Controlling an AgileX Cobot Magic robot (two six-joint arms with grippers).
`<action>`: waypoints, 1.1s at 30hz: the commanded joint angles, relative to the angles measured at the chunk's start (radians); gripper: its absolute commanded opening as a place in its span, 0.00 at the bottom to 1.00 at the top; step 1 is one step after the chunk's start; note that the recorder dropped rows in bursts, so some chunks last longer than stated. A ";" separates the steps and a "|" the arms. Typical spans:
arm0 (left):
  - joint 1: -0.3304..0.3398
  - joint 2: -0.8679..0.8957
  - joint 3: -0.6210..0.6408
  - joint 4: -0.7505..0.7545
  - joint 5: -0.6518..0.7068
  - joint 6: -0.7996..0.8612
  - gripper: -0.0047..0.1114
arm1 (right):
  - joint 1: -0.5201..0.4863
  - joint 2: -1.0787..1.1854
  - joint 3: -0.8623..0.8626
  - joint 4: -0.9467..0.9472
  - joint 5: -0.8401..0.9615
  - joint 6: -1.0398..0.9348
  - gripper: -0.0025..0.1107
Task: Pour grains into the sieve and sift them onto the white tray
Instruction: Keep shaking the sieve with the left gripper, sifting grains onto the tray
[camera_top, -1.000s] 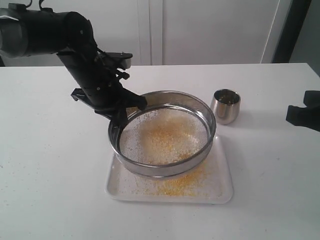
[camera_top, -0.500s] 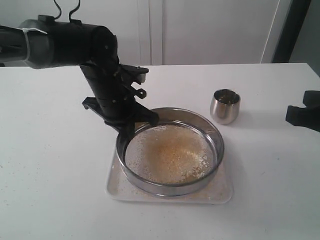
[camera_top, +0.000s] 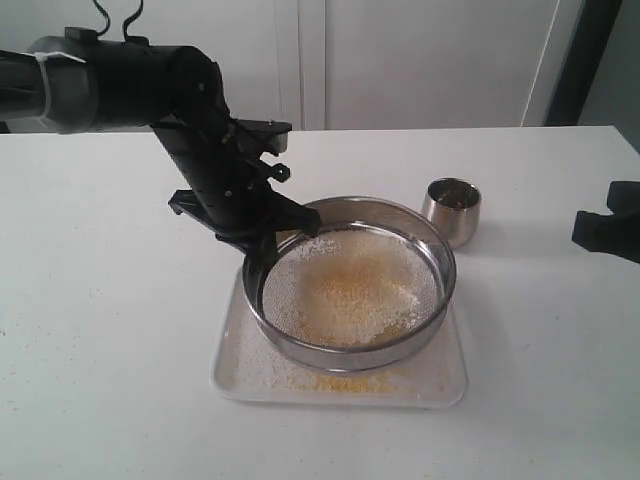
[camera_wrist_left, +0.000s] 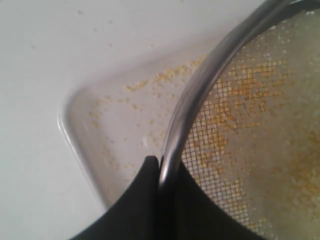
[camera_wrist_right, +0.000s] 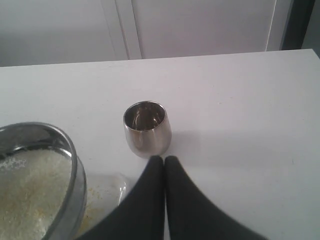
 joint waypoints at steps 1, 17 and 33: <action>0.051 -0.032 -0.005 0.000 0.043 -0.050 0.04 | 0.001 -0.006 0.003 0.000 -0.003 -0.004 0.02; 0.061 -0.068 -0.005 0.105 0.057 -0.077 0.04 | 0.001 -0.006 0.003 0.000 -0.003 -0.004 0.02; -0.061 -0.013 -0.004 -0.016 0.024 0.050 0.04 | 0.001 -0.006 0.003 0.000 -0.003 -0.004 0.02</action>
